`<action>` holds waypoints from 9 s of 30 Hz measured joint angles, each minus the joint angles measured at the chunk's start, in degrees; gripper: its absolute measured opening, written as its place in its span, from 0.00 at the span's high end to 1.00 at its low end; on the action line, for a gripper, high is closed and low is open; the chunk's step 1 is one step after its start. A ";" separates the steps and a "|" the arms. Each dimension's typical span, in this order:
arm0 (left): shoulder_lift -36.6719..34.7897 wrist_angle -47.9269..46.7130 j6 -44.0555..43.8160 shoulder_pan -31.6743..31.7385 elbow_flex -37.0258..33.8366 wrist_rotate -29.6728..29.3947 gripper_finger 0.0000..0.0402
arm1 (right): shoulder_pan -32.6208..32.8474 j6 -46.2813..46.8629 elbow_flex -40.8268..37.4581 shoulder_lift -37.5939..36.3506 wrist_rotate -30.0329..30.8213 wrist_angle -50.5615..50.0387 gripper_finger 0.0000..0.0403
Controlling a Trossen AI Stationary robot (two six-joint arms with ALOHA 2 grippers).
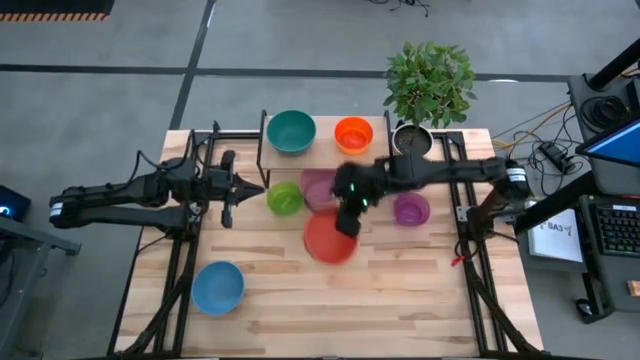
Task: Place and stack bowls onto a shelf
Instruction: Stack the dark orange bowl on the dark green bowl on the shelf, then stack the green bowl on the orange bowl on the shelf
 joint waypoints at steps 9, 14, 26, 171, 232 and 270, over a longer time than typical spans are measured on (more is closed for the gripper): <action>-2.99 -0.30 -1.46 0.00 0.00 0.03 1.00 | -10.22 -6.77 16.38 6.55 7.67 2.25 0.98; -4.68 -1.21 -1.75 0.00 -0.33 0.15 1.00 | -14.13 -4.77 25.73 10.96 8.75 2.12 0.98; -6.88 -2.91 -1.75 0.00 -0.37 0.13 1.00 | -23.29 2.28 41.04 22.35 8.13 -1.76 0.98; 44.50 -13.72 -12.07 -5.35 8.51 -12.41 0.82 | 13.35 -15.67 -50.33 -27.68 17.83 52.99 0.98; 53.71 -37.08 -10.08 -10.16 33.71 -12.43 0.82 | 17.33 -13.69 -66.19 -47.40 17.46 53.91 0.98; 53.74 -8.32 -15.98 -8.52 7.70 -11.54 1.00 | 17.33 -14.25 -66.19 -47.03 17.47 55.11 0.98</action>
